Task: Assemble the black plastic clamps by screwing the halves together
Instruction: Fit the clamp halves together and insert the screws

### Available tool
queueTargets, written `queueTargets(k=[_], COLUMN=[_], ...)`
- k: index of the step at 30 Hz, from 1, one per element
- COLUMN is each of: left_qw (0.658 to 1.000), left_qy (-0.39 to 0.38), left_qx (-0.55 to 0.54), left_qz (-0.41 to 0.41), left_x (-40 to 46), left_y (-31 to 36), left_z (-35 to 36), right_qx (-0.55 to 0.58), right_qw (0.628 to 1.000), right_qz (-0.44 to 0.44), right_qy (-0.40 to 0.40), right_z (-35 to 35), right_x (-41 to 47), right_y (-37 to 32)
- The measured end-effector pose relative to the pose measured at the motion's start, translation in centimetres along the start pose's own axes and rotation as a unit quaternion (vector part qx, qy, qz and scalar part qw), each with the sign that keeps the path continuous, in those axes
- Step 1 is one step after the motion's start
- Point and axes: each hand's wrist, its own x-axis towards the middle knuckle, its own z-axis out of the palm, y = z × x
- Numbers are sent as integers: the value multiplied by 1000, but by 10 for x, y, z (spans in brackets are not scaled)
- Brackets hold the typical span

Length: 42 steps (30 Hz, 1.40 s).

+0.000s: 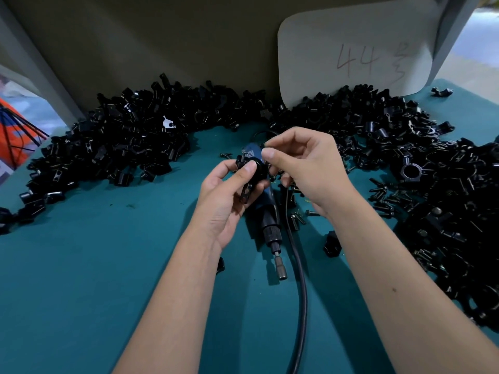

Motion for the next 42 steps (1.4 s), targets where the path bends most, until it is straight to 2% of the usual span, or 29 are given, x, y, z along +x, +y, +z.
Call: queueTargets(k=[3, 16, 21, 30, 42], left_qw=[1000, 1000, 1000, 999, 998], left_qy=[-3, -7, 12, -30, -60], left_qx=[-8, -3, -3, -2, 2], left_qz=[-1, 2, 7, 20, 29], left_x=[0, -3, -1, -1, 1], left_y=[0, 3, 2, 2, 0], left_z=[0, 1, 0, -2, -6], right_qx=[-1, -46, -26, 39, 2], right_qw=[999, 998, 999, 997, 998], right_qz=[-17, -27, -7, 47, 55], right_qy=[34, -26, -40, -45, -8], right_z=[0, 0, 0, -3, 4], right_x=[2, 1, 1, 0, -3], right_y=[0, 4, 2, 1, -4])
